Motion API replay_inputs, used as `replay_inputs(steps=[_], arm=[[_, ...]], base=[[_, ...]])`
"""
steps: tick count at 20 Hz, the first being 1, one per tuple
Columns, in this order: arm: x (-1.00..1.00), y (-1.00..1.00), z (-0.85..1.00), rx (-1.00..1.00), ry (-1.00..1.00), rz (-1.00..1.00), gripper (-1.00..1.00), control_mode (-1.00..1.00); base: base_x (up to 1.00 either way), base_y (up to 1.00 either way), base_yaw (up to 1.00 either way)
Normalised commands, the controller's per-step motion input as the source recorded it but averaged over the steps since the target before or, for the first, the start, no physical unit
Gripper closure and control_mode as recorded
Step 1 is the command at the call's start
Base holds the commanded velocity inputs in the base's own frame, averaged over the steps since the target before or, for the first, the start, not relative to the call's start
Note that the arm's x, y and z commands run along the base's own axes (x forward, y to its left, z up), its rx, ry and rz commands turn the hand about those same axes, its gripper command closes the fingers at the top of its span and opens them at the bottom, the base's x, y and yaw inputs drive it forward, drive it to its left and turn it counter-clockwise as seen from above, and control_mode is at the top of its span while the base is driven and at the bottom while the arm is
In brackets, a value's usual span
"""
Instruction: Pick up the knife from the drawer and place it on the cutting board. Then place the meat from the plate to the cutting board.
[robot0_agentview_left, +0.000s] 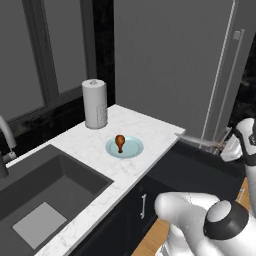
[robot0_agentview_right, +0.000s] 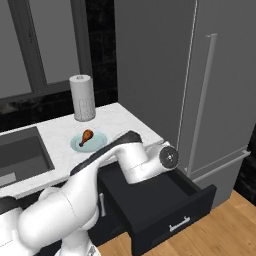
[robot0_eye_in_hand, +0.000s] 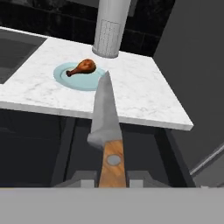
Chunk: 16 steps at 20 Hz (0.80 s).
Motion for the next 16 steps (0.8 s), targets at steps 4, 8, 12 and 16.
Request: replay_inputs(steps=[4, 8, 12, 16], arm=[[-0.07, 0.82, 0.97, 0.00, 0.00, 0.16, 1.00, -1.00], [-0.15, 0.97, 0.82, -0.02, 0.00, 0.12, 1.00, -1.00], [-0.41, 0.90, 0.48, -0.09, 0.00, 0.02, 1.00, -1.00], [-0.48, 0.65, 0.01, -0.17, 0.00, -0.04, 1.00, -1.00]], base=[[0.00, 0.00, 0.00], [0.00, 0.00, 0.00], [0.00, 0.00, 0.00], [0.00, 0.00, 0.00]])
